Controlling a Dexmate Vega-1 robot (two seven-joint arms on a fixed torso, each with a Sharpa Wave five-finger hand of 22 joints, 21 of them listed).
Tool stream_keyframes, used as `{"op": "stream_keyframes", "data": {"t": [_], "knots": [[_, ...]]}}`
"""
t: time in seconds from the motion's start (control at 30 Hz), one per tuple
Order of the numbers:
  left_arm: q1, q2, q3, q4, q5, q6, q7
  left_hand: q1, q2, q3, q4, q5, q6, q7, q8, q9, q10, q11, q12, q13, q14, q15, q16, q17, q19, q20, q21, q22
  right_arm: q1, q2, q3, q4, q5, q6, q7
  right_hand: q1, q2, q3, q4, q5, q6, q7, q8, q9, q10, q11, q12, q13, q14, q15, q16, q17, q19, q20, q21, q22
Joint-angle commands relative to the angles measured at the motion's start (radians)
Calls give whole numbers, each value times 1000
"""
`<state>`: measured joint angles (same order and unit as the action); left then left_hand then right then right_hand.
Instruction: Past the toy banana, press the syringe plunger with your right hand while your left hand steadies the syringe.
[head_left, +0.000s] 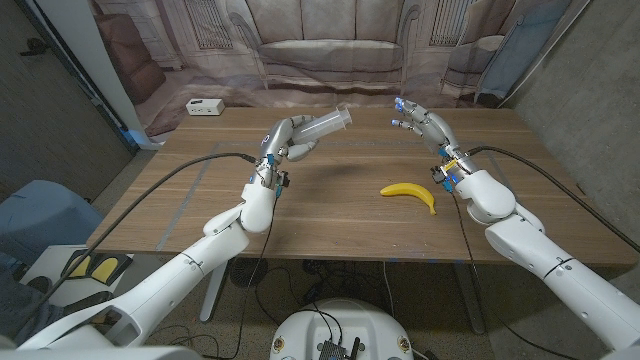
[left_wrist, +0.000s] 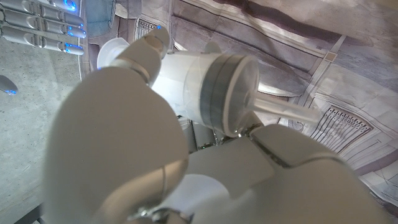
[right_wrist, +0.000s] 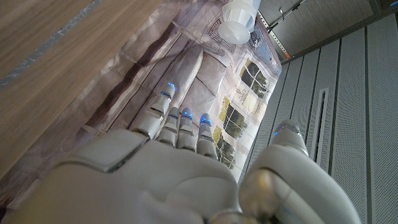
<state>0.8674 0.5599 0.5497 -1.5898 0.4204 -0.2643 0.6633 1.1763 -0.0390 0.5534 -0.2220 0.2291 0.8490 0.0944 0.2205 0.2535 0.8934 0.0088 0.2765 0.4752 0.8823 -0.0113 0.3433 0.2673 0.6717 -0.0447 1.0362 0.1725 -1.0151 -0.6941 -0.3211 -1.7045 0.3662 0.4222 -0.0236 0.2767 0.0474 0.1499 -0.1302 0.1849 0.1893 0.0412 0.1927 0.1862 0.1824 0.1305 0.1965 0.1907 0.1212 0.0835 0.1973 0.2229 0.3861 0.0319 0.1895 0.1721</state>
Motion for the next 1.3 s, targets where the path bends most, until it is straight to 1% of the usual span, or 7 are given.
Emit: {"op": "stream_keyframes", "data": {"t": [0.03, 0.67, 1.03, 1.3], "knots": [[6, 11, -11, -16, -24, 25, -27, 124, 160, 56, 50, 5, 112, -68, 0, 5, 75, -71, -7, 4, 109, -145, 3, 2, -4, 4, 5, 1, -4, 4, 1, 19, 37, 8, 13, 2, -1, -2, -3, 0, 13, 5, 5, 0, 13, 2, 7, 2, 10, 0, 10, 1, 3, -4, 5, 3], [27, 33, -30, -56, -37, 117, -48, 122, 160, 58, 50, 5, 112, -66, -1, 7, 75, -70, -9, 5, 108, -143, 2, 1, -8, 5, 6, 1, -11, -4, 3, 21, 52, 5, 23, 1, -1, -3, -2, -1, 26, 3, 8, 1, 21, 10, 8, 2, 5, 6, 9, 1, -4, -3, 3, 3], [18, 40, -20, -49, -46, 159, -70, 123, 160, 59, 49, 6, 112, -65, -2, 7, 76, -71, -10, 7, 106, -144, 1, 1, -10, 5, 7, 1, -9, -5, 0, 25, 55, 2, 27, 1, -1, -3, -2, -1, 29, 5, 8, 1, 24, 10, 9, 2, 4, 5, 9, 1, -6, -2, 3, 3], [5, 37, -8, -29, -60, 182, -86, 121, 160, 58, 49, 6, 111, -64, -2, 8, 76, -67, -11, 7, 106, -144, 2, 2, -12, 6, 8, 1, -11, -5, 0, 30, 59, -1, 27, 1, -1, -3, -2, -1, 31, 6, 9, 1, 26, 10, 9, 2, 4, 5, 10, 0, -7, -2, 3, 3]]}}
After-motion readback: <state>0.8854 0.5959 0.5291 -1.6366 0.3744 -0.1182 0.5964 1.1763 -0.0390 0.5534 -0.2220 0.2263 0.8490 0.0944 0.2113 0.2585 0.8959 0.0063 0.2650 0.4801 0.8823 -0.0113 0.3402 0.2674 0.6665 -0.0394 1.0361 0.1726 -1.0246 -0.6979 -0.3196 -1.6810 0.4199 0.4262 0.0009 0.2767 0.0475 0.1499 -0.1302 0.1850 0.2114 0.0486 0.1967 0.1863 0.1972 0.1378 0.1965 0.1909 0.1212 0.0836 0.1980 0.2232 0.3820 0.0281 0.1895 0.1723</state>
